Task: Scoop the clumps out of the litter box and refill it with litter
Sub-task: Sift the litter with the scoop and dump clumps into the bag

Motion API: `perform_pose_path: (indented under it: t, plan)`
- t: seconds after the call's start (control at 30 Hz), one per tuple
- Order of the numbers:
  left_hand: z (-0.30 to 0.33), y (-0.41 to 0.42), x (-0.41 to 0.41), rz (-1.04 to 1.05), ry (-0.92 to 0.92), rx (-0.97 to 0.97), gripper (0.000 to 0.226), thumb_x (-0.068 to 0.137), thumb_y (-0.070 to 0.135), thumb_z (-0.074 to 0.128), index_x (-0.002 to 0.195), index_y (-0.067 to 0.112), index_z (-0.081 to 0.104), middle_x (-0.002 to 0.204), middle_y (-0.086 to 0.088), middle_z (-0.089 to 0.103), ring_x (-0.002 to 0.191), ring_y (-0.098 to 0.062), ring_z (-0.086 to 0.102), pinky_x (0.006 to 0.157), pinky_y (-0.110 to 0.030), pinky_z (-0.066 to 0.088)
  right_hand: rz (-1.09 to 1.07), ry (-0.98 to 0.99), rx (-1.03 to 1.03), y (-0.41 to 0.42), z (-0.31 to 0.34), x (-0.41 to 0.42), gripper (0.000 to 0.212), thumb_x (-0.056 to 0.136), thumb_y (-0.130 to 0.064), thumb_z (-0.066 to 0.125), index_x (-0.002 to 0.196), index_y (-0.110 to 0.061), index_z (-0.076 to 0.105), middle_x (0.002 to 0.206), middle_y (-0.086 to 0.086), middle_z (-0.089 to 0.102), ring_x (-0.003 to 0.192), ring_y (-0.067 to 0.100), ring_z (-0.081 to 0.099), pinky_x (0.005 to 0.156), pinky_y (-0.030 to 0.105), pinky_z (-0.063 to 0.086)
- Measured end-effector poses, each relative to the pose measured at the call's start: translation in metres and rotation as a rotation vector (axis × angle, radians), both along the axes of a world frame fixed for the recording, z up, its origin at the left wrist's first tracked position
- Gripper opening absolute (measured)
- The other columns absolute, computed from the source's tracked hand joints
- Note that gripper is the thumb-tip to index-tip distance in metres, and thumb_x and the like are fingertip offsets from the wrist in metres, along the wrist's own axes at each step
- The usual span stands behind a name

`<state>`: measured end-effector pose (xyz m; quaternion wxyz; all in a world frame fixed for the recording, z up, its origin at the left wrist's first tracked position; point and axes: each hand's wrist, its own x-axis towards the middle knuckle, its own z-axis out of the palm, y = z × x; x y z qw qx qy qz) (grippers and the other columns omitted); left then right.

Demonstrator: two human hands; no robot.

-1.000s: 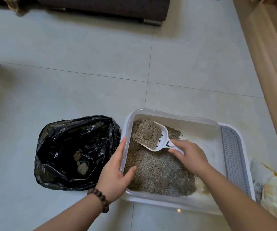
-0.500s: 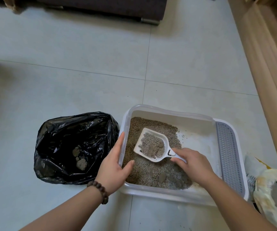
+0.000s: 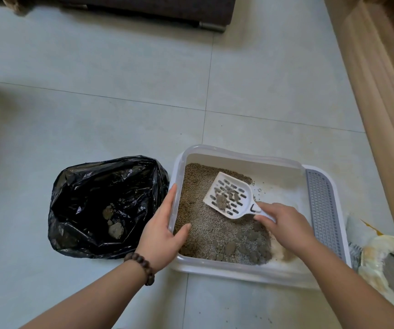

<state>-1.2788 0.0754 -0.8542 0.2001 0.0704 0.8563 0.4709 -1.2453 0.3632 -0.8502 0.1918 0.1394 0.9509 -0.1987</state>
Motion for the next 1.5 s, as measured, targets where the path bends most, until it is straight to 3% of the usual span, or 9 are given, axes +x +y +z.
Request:
perform_pose_path:
  t: [0.1, 0.23, 0.43, 0.53, 0.63, 0.73, 0.87, 1.2, 1.5]
  plan:
    - [-0.003, 0.0, 0.0, 0.004, 0.005, 0.026, 0.086, 0.084, 0.03, 0.066, 0.144, 0.05, 0.007, 0.15, 0.02, 0.026, 0.072, 0.013, 0.033, 0.07, 0.008, 0.033, 0.03, -0.052, 0.124, 0.012, 0.008, -0.007, 0.042, 0.092, -0.047, 0.05, 0.133, -0.036, 0.05, 0.113, -0.006, 0.064, 0.084, 0.013, 0.055, 0.064, 0.028, 0.042]
    - [-0.004, -0.001, -0.001, -0.006, 0.013, 0.027, 0.087, 0.084, 0.028, 0.066, 0.145, 0.049, 0.008, 0.151, 0.019, 0.028, 0.07, 0.012, 0.029, 0.069, 0.007, 0.034, 0.192, -0.148, 0.288, 0.031, 0.024, -0.021, 0.033, 0.092, -0.048, 0.049, 0.122, -0.038, 0.058, 0.1, -0.007, 0.067, 0.081, 0.014, 0.06, 0.063, 0.028, 0.048]
    - [-0.001, 0.0, 0.0, -0.002, 0.006, 0.006, 0.088, 0.086, 0.023, 0.067, 0.147, 0.045, 0.007, 0.15, 0.02, 0.026, 0.111, 0.032, 0.028, 0.092, 0.002, 0.023, 0.455, -0.266, 0.362, 0.013, 0.035, -0.064, 0.016, 0.092, -0.04, 0.054, 0.091, -0.026, 0.062, 0.081, -0.008, 0.064, 0.075, 0.014, 0.058, 0.061, 0.027, 0.047]
    - [-0.003, 0.0, 0.0, -0.008, 0.001, 0.026, 0.088, 0.086, 0.021, 0.066, 0.148, 0.043, 0.008, 0.152, 0.018, 0.026, 0.087, 0.023, 0.045, 0.077, 0.009, 0.026, 0.506, -0.248, 0.39, -0.013, 0.031, -0.085, 0.015, 0.091, -0.029, 0.056, 0.08, -0.021, 0.062, 0.072, -0.006, 0.062, 0.07, 0.015, 0.061, 0.064, 0.03, 0.054]
    - [-0.006, 0.0, 0.0, -0.001, 0.007, 0.037, 0.087, 0.084, 0.03, 0.065, 0.147, 0.047, 0.008, 0.152, 0.018, 0.027, 0.071, 0.011, 0.031, 0.069, 0.008, 0.032, 0.552, -0.228, 0.379, -0.041, 0.021, -0.094, 0.015, 0.091, -0.023, 0.055, 0.077, -0.02, 0.059, 0.07, -0.005, 0.059, 0.067, 0.016, 0.059, 0.062, 0.031, 0.055]
    - [-0.007, -0.001, -0.001, -0.001, 0.006, 0.042, 0.087, 0.08, 0.037, 0.062, 0.147, 0.048, 0.009, 0.152, 0.02, 0.028, 0.079, 0.011, 0.038, 0.075, 0.007, 0.031, 0.586, -0.189, 0.348, -0.061, 0.009, -0.094, 0.012, 0.091, -0.022, 0.055, 0.081, -0.02, 0.061, 0.07, -0.004, 0.06, 0.066, 0.015, 0.062, 0.059, 0.031, 0.057]
    - [-0.005, -0.001, -0.001, 0.003, 0.014, 0.035, 0.088, 0.084, 0.028, 0.067, 0.147, 0.044, 0.009, 0.152, 0.018, 0.028, 0.132, 0.002, 0.035, 0.101, -0.011, 0.027, 0.522, -0.193, 0.192, -0.064, 0.0, -0.085, 0.015, 0.092, -0.033, 0.054, 0.09, -0.024, 0.066, 0.077, -0.003, 0.064, 0.07, 0.017, 0.062, 0.063, 0.031, 0.054]
    - [-0.005, -0.001, -0.002, 0.015, 0.006, 0.05, 0.084, 0.078, 0.037, 0.06, 0.144, 0.049, 0.009, 0.143, 0.037, 0.022, 0.13, 0.022, 0.022, 0.101, 0.002, 0.019, 0.15, -0.06, -0.268, -0.035, -0.031, -0.038, 0.031, 0.09, -0.04, 0.058, 0.121, -0.046, 0.059, 0.109, -0.011, 0.068, 0.096, 0.014, 0.059, 0.078, 0.031, 0.046]
    - [-0.005, -0.002, -0.002, 0.005, 0.026, 0.028, 0.085, 0.078, 0.038, 0.061, 0.148, 0.043, 0.013, 0.147, 0.032, 0.023, 0.134, 0.016, 0.024, 0.101, 0.001, 0.019, 0.09, 0.017, -0.205, -0.002, -0.028, -0.005, 0.036, 0.091, -0.042, 0.056, 0.126, -0.044, 0.055, 0.109, -0.014, 0.064, 0.1, 0.011, 0.056, 0.075, 0.027, 0.041]
